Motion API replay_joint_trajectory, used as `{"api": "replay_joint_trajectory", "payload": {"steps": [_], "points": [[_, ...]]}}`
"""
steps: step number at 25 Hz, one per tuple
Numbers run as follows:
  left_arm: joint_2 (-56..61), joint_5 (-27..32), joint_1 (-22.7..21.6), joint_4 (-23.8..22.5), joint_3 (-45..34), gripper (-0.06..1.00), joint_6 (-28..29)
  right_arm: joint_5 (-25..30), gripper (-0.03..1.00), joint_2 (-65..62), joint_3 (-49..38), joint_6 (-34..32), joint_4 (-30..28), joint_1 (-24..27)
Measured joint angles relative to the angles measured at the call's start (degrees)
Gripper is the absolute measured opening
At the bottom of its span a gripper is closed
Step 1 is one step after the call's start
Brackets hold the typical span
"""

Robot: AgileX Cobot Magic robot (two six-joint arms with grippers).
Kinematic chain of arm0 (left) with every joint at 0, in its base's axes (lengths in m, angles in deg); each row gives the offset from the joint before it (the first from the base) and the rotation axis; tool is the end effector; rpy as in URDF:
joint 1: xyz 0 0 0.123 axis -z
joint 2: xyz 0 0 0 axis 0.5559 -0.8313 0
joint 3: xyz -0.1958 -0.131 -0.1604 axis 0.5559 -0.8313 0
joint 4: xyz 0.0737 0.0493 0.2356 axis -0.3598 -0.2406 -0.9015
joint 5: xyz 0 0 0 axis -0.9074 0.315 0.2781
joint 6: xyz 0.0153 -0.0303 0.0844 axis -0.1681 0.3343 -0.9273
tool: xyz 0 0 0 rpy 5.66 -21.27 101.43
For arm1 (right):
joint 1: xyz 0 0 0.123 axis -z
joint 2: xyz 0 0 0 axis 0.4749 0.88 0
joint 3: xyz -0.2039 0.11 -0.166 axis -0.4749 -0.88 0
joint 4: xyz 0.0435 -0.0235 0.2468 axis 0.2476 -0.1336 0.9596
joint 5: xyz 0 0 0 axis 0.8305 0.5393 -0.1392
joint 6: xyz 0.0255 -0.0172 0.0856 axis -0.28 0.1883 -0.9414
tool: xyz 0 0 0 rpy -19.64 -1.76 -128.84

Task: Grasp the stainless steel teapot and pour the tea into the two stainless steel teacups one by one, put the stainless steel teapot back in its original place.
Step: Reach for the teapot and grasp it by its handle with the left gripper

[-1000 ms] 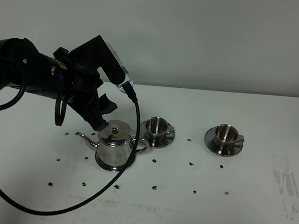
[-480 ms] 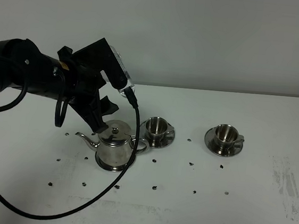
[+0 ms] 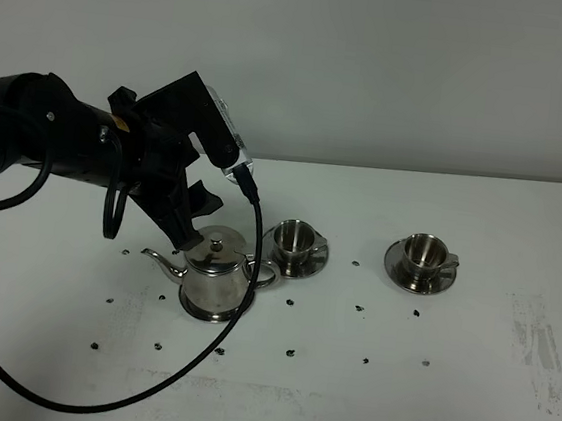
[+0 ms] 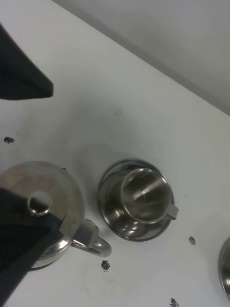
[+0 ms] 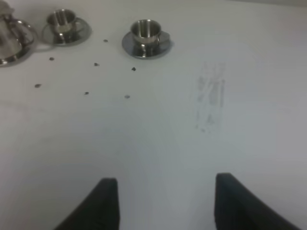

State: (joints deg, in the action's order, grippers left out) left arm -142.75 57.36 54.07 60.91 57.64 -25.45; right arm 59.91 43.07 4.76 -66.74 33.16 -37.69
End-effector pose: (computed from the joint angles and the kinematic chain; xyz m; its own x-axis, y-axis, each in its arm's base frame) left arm 0.3711 -0.1503 0.2652 -0.1979 0.7484 -0.6330 0.7340 0.5412 0.4104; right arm -0.0115 0.0031 0.2798 -0.4581 -0.1207 -0.8807 -0.2303 0.9730 -0.0136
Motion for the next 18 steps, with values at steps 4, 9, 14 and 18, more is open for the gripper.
{"api": "replay_joint_trajectory", "payload": {"steps": [4,9,14,18], "points": [[0.0,0.0,0.0,0.0,0.0,0.57,0.0,0.0,0.43,0.0,0.0,0.0,0.9,6.9],[0.0,1.1,0.0,0.0,0.0,0.57,0.0,0.0,0.43,0.0,0.0,0.0,1.1,10.3],[0.0,1.4,0.0,0.0,0.0,0.57,0.0,0.0,0.43,0.0,0.0,0.0,1.2,10.2],[0.0,1.2,0.0,0.0,0.0,0.57,0.0,0.0,0.43,0.0,0.0,0.0,1.2,10.2]]}}
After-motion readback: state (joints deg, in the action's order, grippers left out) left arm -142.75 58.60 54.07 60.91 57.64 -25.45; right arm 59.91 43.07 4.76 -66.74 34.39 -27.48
